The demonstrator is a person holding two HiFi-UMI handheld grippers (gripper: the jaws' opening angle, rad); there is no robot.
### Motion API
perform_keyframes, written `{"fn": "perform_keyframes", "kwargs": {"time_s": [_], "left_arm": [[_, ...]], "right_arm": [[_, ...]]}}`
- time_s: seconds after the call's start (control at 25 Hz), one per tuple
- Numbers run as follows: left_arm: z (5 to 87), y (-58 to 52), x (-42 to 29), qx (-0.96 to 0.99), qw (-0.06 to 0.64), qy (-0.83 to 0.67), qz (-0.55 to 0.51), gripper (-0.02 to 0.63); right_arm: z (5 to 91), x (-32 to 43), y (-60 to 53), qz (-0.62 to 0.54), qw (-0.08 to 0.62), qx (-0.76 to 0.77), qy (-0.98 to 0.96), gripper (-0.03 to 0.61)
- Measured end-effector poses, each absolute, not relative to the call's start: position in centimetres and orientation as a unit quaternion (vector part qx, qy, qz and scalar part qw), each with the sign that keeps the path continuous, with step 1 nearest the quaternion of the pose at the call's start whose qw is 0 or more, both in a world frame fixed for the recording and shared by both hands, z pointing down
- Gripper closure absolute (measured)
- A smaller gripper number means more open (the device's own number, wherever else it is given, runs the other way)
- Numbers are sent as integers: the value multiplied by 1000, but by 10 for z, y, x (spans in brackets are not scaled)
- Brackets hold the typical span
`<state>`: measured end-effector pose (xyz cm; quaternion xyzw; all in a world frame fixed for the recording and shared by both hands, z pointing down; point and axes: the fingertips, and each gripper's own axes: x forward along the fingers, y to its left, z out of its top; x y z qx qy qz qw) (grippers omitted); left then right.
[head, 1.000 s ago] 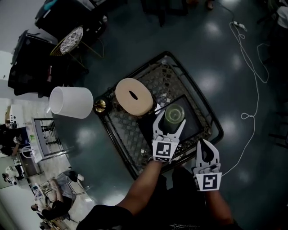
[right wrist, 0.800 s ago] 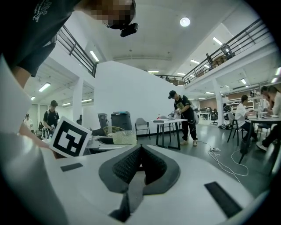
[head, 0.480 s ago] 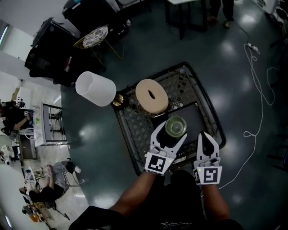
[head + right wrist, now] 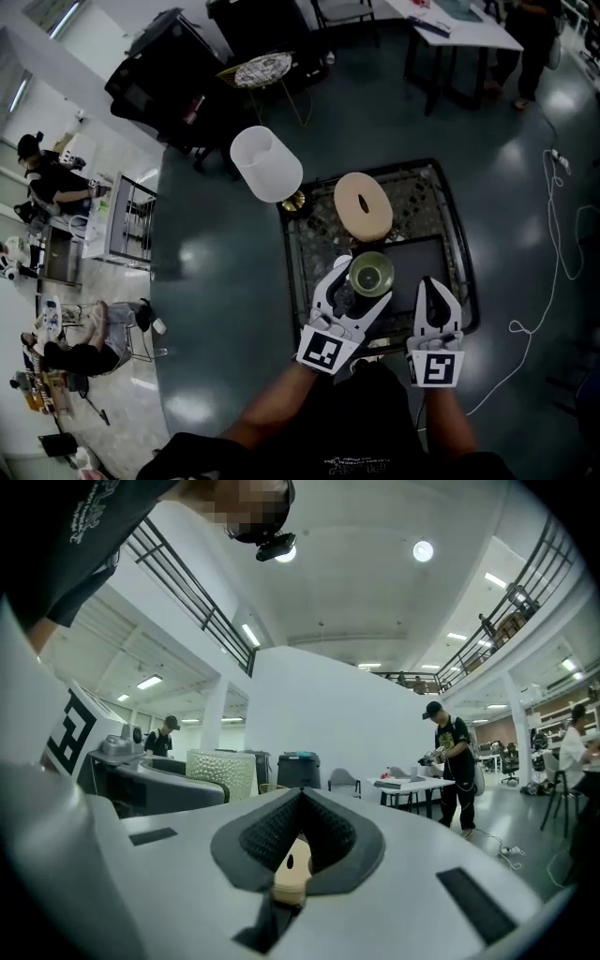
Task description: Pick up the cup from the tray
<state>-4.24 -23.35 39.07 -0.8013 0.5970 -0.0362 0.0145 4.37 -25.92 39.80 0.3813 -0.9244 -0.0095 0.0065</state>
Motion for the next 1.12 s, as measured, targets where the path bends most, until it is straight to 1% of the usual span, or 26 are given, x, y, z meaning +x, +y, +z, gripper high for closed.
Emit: {"fn": "perform_keyframes", "kwargs": {"time_s": [0.2,0.36,0.48,0.68,0.92,1.12], "left_arm": [[374,-213,-69,-792,20,609,-27,268],[363,-201,-91,-793,25,608,-16,268],[355,-193,-103,-797,25,603,0,268],[344,-185,-113,-809,33,587,6,268],[342,-181,-123,-812,36,583,3,268],[342,-175,-130,-813,39,581,-1,268]], "right_arm": [[377,12,-236,-33,-10,359,-933,571],[361,-13,-223,-54,-8,353,-934,571],[349,-23,-214,-53,-21,367,-929,571],[342,-36,-203,-49,-8,370,-928,572],[329,-50,-196,-52,-26,372,-926,571],[331,-58,-190,-65,-10,366,-928,571]]}}
